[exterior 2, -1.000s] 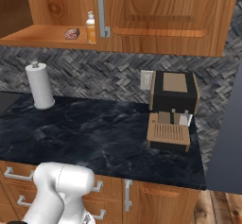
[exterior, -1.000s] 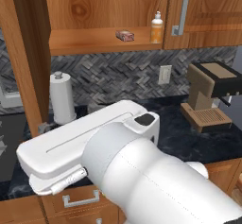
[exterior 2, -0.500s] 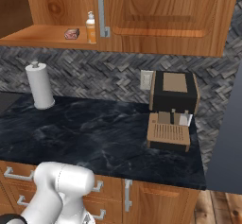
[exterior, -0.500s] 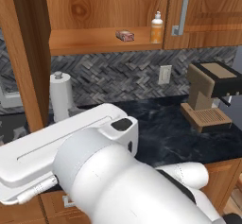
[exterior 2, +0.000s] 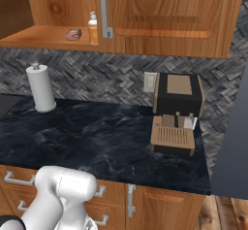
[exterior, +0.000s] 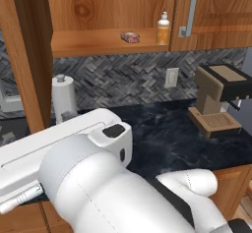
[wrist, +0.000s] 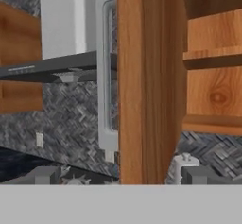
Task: Pick up the soap dispenser and bar soap from the sink, and place them back in the cabinet, and close the cabinet doors.
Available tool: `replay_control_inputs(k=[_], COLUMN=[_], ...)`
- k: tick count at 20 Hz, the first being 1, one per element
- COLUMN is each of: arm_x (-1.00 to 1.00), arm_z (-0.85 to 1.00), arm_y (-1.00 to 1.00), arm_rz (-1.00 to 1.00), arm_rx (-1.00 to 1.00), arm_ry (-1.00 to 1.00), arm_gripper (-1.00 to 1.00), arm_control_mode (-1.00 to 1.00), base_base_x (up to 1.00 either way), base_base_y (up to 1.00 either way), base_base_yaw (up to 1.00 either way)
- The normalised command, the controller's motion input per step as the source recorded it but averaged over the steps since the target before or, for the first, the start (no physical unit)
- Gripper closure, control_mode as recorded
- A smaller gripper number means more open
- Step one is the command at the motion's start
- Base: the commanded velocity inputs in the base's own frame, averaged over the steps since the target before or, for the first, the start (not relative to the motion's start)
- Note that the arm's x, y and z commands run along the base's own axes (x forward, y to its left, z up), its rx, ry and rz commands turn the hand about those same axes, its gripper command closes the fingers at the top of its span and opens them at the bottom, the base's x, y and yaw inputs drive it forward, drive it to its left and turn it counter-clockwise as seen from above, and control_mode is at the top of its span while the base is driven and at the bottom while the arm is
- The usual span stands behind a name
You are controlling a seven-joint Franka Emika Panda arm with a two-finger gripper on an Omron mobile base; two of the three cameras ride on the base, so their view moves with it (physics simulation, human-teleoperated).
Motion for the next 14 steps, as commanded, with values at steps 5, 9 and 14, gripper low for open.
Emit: replay_control_inputs(k=[5,9,14], arm_x=[0.00,0.00,0.00], arm_z=[0.00,0.00,0.00], arm_y=[0.27,0.21,0.09], arm_rz=[-0.08,-0.10,-0.10], arm_rx=[0.00,0.00,0.00], arm_ry=[0.00,0.00,0.00], arm_gripper=[-1.00,-1.00,-1.00], arm_control_mode=[-1.00,-1.00,-1.00], base_base_x=[0.00,0.00,0.00], base_base_y=[0.00,0.00,0.00], base_base_yaw=[0.00,0.00,0.00])
